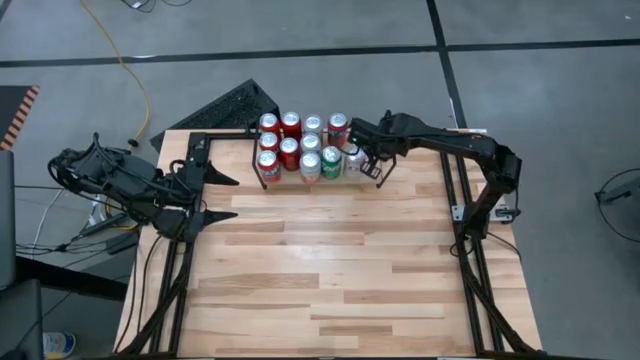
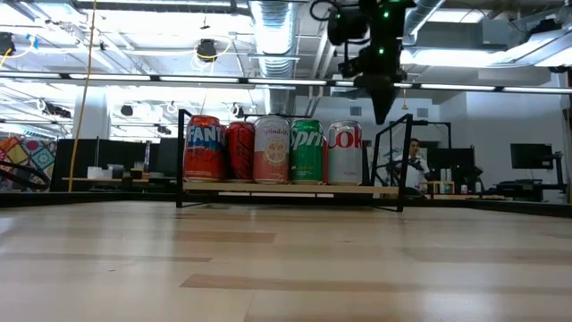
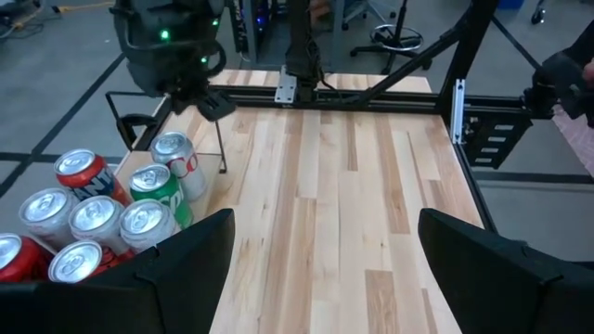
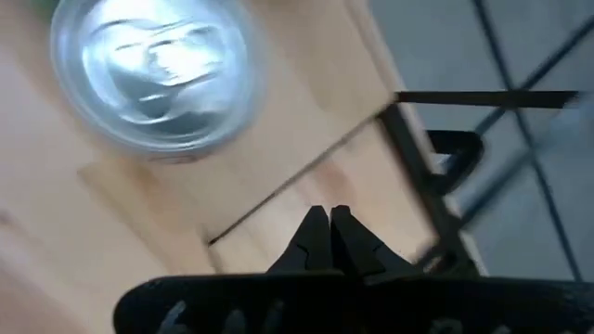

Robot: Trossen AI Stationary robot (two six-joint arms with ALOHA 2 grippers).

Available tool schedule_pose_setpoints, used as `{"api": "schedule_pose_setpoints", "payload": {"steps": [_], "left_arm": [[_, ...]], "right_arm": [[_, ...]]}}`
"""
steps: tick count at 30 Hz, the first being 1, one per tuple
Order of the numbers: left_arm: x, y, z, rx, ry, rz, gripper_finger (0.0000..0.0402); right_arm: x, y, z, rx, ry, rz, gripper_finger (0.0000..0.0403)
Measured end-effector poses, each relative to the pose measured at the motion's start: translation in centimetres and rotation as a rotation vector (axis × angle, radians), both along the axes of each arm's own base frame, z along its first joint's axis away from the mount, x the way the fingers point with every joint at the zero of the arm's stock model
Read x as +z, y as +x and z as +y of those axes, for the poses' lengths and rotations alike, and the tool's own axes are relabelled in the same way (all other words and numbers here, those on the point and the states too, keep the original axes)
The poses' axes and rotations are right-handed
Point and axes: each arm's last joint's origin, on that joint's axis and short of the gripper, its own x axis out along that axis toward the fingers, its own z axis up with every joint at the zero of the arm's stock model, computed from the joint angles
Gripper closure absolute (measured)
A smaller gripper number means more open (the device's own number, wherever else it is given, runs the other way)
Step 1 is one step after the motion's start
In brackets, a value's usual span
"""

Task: Place canned beverage on shelf
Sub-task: Put the red silver soda can on the shelf

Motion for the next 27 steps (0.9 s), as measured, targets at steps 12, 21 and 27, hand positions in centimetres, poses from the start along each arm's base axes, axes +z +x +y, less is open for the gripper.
{"api": "schedule_pose_setpoints", "payload": {"steps": [12, 21, 27], "left_arm": [[0.0, 0.0, 0.0, 0.0, 0.002, 0.0, 0.0077], [0.0, 0.0, 0.0, 0.0, 0.0, 0.0, 0.0077], [0.0, 0.0, 0.0, 0.0, 0.001, 0.0, 0.0077]], "right_arm": [[-0.3, 1.6, 0.5, 0.093, 0.009, -0.068, 0.0403], [-0.4, 1.2, 0.5, 0.052, 0.0, -0.035, 0.0403], [-0.6, 0.7, 0.3, 0.025, 0.042, -0.009, 0.0403]]}}
